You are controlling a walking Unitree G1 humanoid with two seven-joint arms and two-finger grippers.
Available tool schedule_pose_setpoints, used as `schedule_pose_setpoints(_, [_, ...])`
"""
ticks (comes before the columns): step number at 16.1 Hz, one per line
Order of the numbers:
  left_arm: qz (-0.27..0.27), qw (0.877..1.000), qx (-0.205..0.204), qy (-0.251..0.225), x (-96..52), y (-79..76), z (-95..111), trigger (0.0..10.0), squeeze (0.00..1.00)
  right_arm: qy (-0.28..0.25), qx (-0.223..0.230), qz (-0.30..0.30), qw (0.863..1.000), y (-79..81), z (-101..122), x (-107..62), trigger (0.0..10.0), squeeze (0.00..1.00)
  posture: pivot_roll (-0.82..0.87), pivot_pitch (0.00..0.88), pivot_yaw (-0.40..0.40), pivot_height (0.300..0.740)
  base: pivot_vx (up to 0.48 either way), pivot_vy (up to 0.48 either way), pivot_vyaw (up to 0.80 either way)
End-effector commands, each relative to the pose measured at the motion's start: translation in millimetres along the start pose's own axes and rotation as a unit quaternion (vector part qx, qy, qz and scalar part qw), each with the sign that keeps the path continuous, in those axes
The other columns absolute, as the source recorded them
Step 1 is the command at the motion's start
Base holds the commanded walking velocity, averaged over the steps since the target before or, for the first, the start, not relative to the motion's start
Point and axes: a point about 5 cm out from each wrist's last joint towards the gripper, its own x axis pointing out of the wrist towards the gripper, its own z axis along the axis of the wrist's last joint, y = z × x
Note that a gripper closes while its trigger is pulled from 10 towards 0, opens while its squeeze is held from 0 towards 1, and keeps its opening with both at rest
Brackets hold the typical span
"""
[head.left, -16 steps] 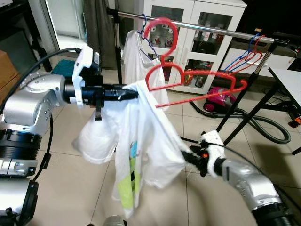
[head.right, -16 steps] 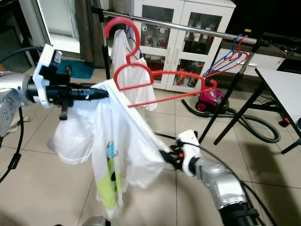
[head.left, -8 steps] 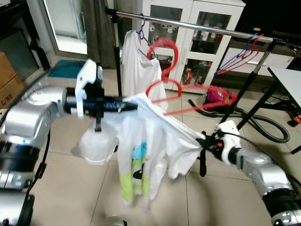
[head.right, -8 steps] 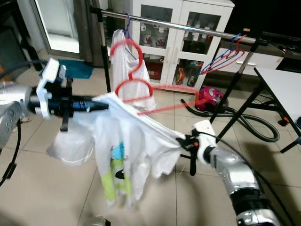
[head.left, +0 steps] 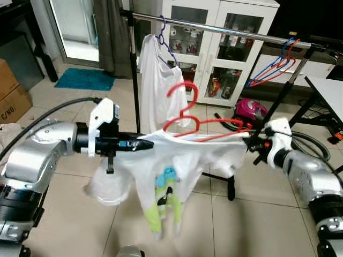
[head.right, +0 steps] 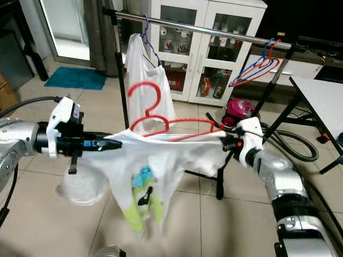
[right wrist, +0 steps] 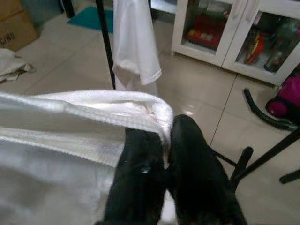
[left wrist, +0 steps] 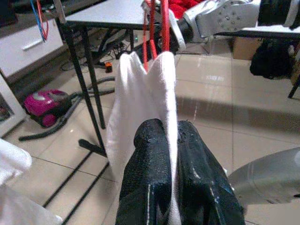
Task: Hang hanger
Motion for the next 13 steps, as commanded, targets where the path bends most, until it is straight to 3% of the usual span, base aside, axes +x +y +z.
schedule_pose_setpoints(1, [0.034,0.999,0.034,0.013,-22.3,0.8,9,0.0,0.00,0.021,0.041,-0.132,0.990,-55.5,-9,-36.8,0.0,0.00,0.13,0.000,-0.053,0.740,0.000,0.000,0.00])
schedule_pose_setpoints(4, [0.056,0.996,0.043,0.058,-27.9,0.9,-5,0.0,0.00,-0.022,0.069,-0.157,0.985,-69.6,12,-42.2,0.0,0.00,0.12,0.000,-0.052,0.740,0.000,0.000,0.00])
schedule_pose_setpoints(8, [0.108,0.984,0.050,0.133,-39.4,6.6,-25,0.0,0.00,-0.038,0.055,-0.174,0.982,-81.9,29,-49.4,0.0,0.00,0.12,0.000,-0.052,0.740,0.000,0.000,0.00])
schedule_pose_setpoints(13, [0.077,0.975,0.048,0.201,-28.8,-1.2,-48,0.0,0.00,-0.064,0.040,-0.158,0.985,-82.7,52,-47.5,0.0,0.00,0.12,0.000,-0.044,0.740,0.000,0.000,0.00])
